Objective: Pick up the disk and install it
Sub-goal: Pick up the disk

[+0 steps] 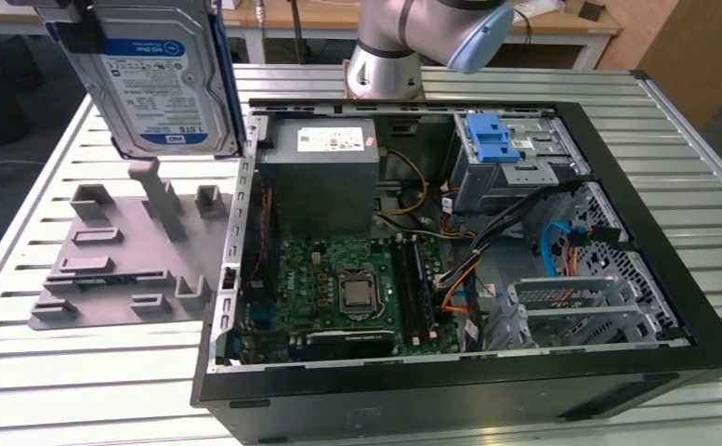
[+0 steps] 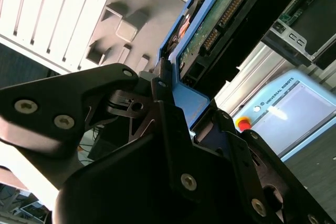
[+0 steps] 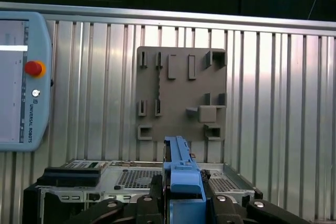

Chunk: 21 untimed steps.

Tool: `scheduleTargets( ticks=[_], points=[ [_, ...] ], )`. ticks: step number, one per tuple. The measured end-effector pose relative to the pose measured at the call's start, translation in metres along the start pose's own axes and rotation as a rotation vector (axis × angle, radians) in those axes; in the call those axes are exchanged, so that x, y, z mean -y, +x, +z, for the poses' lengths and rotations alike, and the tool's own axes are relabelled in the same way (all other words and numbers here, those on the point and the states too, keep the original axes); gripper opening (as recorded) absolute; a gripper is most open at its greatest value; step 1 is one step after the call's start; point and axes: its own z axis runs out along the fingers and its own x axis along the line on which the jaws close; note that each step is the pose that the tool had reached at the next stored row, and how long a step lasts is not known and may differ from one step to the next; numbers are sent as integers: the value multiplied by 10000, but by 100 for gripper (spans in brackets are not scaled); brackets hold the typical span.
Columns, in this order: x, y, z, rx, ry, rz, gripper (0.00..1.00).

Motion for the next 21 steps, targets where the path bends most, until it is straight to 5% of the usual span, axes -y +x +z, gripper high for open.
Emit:
scheduleTargets(
  ticks=[21],
  points=[
    [225, 91, -12, -1, -1, 0, 37]
  ],
)
